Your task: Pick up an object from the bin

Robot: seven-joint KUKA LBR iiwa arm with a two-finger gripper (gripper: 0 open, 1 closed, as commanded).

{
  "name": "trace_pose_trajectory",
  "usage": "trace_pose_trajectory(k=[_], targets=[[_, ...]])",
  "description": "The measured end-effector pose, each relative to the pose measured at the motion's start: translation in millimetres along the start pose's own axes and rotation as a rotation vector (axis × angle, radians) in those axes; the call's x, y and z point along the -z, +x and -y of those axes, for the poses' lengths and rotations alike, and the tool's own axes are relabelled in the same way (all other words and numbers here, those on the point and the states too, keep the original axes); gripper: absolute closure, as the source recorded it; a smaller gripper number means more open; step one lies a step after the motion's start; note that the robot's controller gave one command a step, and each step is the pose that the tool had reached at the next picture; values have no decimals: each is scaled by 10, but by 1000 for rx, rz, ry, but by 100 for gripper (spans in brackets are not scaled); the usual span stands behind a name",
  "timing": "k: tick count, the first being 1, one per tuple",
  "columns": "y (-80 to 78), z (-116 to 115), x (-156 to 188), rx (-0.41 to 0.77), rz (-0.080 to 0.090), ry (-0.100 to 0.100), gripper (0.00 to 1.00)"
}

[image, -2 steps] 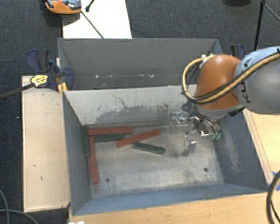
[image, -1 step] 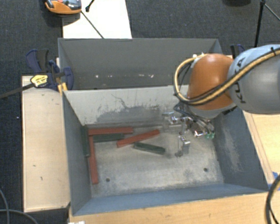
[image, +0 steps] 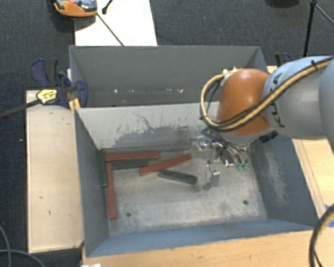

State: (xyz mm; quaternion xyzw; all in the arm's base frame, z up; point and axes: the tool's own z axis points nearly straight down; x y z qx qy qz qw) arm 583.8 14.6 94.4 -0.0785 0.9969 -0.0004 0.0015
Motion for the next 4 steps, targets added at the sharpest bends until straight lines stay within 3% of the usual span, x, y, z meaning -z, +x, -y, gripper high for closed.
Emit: trace_pose_trajectory(k=[1,2,3,4], targets=[[80,-324,-220,-123,0,-2,0],[86,-392,-249,-111,-4,-2,0],[181,-387,-234,84,-2,-1,100],[181,-387,-234,84,-2,-1,100]])
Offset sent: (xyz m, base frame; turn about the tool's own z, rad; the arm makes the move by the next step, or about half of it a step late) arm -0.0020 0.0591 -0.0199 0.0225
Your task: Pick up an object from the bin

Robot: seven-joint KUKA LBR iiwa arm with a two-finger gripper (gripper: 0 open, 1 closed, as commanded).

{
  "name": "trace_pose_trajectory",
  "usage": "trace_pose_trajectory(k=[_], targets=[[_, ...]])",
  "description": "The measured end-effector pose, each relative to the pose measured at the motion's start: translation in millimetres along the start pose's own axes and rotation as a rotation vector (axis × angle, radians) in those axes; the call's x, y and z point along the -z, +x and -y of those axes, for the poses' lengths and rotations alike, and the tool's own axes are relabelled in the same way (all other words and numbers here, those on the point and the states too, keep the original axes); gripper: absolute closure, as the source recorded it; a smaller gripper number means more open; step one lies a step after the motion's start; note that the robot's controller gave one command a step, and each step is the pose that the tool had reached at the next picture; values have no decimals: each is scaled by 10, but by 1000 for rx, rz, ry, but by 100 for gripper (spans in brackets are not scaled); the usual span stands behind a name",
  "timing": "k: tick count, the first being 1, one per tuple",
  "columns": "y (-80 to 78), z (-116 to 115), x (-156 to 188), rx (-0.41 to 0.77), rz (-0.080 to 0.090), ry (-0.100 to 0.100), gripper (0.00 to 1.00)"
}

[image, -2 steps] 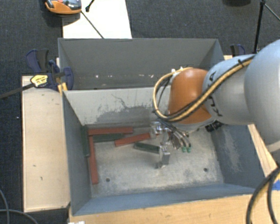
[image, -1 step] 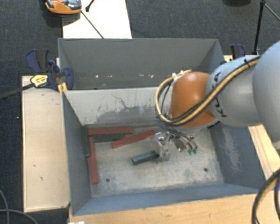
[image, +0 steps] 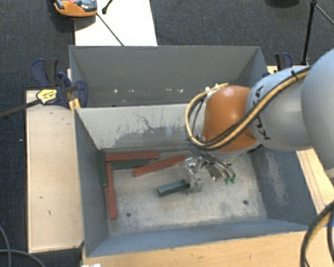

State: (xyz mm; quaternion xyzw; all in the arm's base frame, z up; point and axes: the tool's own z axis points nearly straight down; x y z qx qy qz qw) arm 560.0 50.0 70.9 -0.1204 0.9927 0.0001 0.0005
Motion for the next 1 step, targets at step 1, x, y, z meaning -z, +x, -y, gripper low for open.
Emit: trace_pose_trajectory(k=[1], targets=[[2,290,1468,24,3,1,100]])
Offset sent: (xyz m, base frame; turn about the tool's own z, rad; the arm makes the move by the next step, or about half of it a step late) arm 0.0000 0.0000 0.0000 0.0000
